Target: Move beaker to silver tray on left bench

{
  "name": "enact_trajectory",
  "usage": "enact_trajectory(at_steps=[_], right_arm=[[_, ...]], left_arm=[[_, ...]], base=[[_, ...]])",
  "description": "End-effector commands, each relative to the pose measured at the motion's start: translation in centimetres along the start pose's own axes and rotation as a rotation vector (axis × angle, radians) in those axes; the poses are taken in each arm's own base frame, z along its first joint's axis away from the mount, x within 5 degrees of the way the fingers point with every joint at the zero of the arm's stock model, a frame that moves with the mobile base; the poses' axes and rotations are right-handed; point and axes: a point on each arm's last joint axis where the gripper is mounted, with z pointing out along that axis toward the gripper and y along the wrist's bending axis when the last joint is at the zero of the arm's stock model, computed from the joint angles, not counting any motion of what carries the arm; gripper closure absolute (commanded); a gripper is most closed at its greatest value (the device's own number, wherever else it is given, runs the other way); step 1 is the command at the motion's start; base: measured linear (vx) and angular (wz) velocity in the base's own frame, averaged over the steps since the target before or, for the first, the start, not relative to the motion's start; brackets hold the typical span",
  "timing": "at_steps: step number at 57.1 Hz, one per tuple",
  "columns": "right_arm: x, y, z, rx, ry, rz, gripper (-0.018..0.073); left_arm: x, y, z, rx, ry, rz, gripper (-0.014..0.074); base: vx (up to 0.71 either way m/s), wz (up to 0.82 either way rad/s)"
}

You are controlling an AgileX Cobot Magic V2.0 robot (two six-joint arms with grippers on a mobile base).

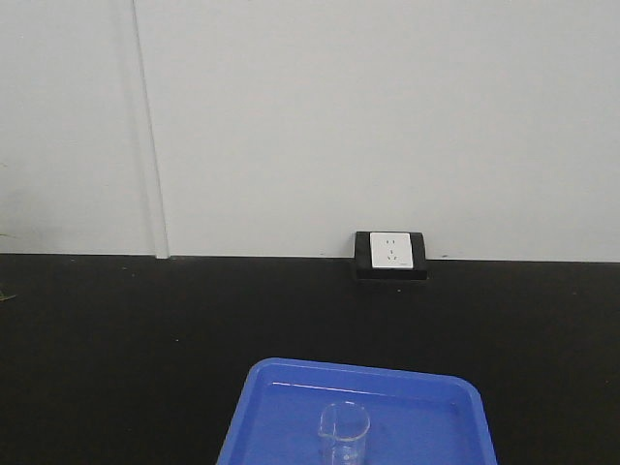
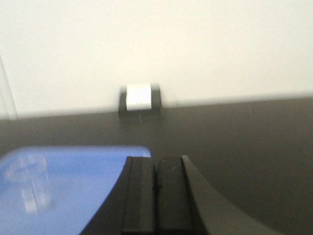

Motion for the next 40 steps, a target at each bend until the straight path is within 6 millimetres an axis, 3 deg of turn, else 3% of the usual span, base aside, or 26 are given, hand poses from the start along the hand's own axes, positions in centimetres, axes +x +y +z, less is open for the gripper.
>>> enact_trajectory(at_steps=[1,12,16,22,28,40], right_arm=[[-3.3,0.4,-0.5,-0.027,-0.233,-0.016,0.0567],[-10.0,1.0,0.7,-0.019,-0.254,-0.171,0.0567],[-12.2,1.2,2.7,-0.016,-0.213,-0.24,0.0567],[-14.0,1.4,6.5,-0.022,-0.134,-0.25,0.0567],[-14.1,1.4,10.0,-0.031,-0.063,-0.244,0.0567],[-11.2,1.3,15.4,-0.054,0.072,-0.236,0.0564]], left_arm=[[0.1,-0.1,0.2,0.007,-0.066,-0.001,0.0595],[0.1,-0.1,0.2,0.007,-0.066,-0.001,0.0595],[0.1,-0.1,0.2,0.007,-0.066,-0.001,0.0595],[0.1,-0.1,0.2,0.007,-0.066,-0.001,0.0595],[0.1,-0.1,0.2,0.007,-0.066,-0.001,0.0595],[0.1,-0.1,0.2,0.007,-0.066,-0.001,0.0595]], base=[[0.0,0.0],[0.0,0.0],[0.0,0.0],[0.0,0.0],[0.0,0.0],[0.0,0.0]])
